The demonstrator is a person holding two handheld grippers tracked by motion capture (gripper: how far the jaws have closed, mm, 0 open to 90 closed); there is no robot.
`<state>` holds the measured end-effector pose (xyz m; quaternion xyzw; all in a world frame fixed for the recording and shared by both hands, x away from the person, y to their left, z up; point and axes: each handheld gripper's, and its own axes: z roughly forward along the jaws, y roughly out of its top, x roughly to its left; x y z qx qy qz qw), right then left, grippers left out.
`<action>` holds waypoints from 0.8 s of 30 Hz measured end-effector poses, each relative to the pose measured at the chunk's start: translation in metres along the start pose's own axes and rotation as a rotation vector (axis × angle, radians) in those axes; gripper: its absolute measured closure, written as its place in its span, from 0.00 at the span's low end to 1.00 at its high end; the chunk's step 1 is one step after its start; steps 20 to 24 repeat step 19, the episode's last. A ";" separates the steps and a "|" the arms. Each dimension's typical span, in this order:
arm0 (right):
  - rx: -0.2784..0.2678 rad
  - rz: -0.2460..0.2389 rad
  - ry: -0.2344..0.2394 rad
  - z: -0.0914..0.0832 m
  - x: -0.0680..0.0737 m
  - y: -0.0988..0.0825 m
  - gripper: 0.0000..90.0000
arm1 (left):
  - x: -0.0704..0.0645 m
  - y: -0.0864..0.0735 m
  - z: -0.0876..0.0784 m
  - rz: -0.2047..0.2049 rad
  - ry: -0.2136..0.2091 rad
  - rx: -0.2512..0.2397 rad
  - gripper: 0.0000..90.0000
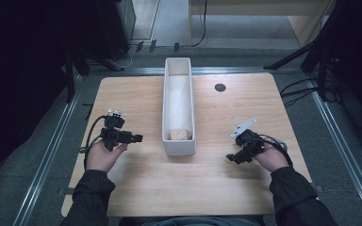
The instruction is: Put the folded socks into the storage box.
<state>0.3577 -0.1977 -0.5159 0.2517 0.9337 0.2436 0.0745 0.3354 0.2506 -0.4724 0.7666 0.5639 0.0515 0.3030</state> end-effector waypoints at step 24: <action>-0.025 0.005 -0.007 -0.005 -0.003 -0.001 0.23 | 0.024 -0.014 -0.002 -0.038 -0.004 -0.011 0.38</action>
